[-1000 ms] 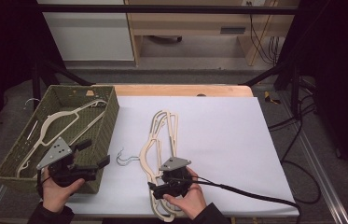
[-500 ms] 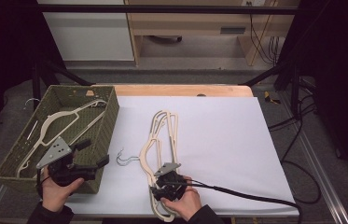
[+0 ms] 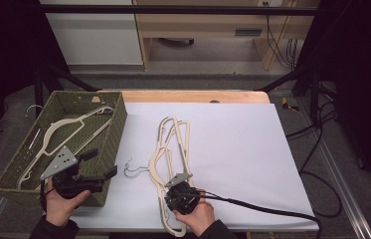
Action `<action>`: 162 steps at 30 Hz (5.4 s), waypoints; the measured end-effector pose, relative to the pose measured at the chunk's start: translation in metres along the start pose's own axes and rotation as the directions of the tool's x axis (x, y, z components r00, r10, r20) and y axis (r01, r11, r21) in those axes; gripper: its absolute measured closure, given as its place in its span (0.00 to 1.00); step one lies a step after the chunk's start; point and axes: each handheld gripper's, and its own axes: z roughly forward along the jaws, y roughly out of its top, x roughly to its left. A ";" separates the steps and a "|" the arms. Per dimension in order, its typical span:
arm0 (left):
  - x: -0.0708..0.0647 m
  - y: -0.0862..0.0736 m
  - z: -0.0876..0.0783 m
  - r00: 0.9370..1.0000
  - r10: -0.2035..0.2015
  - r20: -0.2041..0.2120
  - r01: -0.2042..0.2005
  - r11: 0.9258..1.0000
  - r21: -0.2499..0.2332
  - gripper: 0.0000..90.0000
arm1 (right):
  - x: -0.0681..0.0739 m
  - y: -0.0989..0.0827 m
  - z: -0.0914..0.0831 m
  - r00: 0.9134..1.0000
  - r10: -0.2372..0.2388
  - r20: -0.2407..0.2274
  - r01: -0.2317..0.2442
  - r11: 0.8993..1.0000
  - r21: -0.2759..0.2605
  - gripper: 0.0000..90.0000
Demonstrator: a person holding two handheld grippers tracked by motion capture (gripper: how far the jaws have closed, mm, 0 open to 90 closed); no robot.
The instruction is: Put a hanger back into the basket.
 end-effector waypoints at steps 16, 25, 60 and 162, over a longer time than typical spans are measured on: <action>-0.002 -0.001 0.002 1.000 0.004 0.005 -0.004 1.000 0.008 0.10 | -0.014 -0.006 -0.007 0.998 0.010 0.059 -0.010 1.000 0.002 0.78; -0.006 0.000 0.004 1.000 0.009 0.010 -0.009 1.000 0.010 0.10 | -0.011 -0.008 -0.005 0.994 0.041 0.098 -0.040 0.999 -0.010 0.89; -0.043 -0.023 0.109 0.990 0.068 0.127 -0.109 0.929 0.354 0.42 | -0.032 -0.008 -0.054 0.999 0.047 0.011 -0.046 0.995 -0.084 0.89; -0.031 0.034 0.017 0.995 0.077 0.057 -0.079 0.996 0.034 0.19 | -0.047 0.010 -0.063 0.957 -0.194 0.215 0.235 0.954 -0.187 0.94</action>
